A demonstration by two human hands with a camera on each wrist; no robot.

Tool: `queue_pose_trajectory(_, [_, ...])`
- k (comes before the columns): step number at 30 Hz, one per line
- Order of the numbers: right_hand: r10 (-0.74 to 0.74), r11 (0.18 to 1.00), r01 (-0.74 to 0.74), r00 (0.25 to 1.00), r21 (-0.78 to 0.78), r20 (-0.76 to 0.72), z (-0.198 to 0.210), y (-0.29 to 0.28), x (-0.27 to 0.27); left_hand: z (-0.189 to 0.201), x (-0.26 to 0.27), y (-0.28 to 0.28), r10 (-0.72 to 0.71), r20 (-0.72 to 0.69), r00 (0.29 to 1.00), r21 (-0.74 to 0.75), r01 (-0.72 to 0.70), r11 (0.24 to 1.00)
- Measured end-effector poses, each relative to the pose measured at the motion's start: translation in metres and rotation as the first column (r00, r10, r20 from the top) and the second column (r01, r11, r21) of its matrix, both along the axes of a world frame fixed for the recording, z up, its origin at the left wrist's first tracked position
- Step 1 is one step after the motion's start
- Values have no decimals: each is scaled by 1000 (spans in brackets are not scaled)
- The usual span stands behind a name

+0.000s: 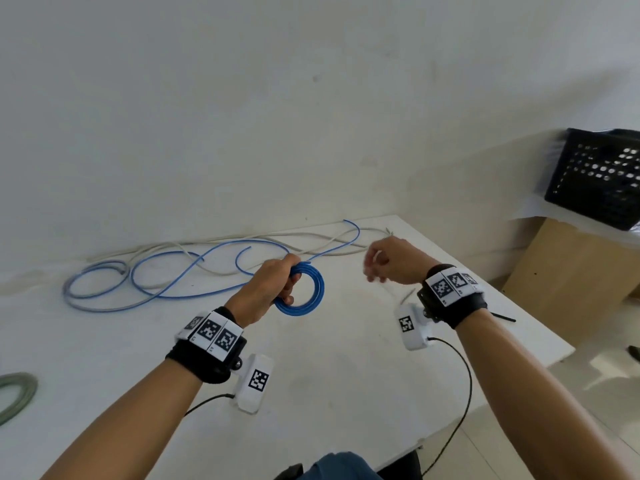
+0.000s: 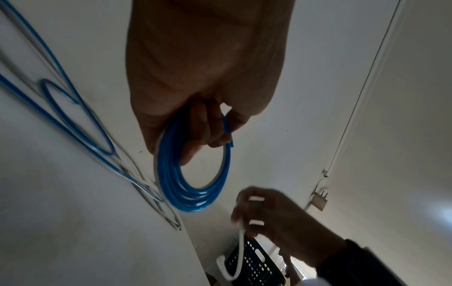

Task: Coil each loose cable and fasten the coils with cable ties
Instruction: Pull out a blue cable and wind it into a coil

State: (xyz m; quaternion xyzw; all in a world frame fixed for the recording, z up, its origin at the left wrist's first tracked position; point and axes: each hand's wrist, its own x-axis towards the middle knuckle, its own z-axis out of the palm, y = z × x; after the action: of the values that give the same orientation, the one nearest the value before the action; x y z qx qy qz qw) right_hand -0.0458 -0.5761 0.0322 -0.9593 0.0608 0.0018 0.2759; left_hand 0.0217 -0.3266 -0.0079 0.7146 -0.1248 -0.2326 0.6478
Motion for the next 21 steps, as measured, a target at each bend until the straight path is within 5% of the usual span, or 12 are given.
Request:
queue_pose_trajectory(2, [51, 963, -97, 982, 252, 184, 8, 35, 15, -4, 9, 10, 56, 4, 998, -43, -56, 998])
queue_pose_trajectory(5, [35, 802, -239, 934, 548, 356, 14, 91, 38, -8, 23, 31, 167, -12, 986, -126, -167, 978])
queue_pose_trajectory(9, [12, 564, -367, 899, 740, 437, 6, 150, 70, -14, 47, 58, 317, -20, 948, -167, -316, 934])
queue_pose_trajectory(21, [-28, 550, -465, 820, 693, 572, -31, 237, 121, -28, 89, 117, 546, -58, 836, -302, -536, 788])
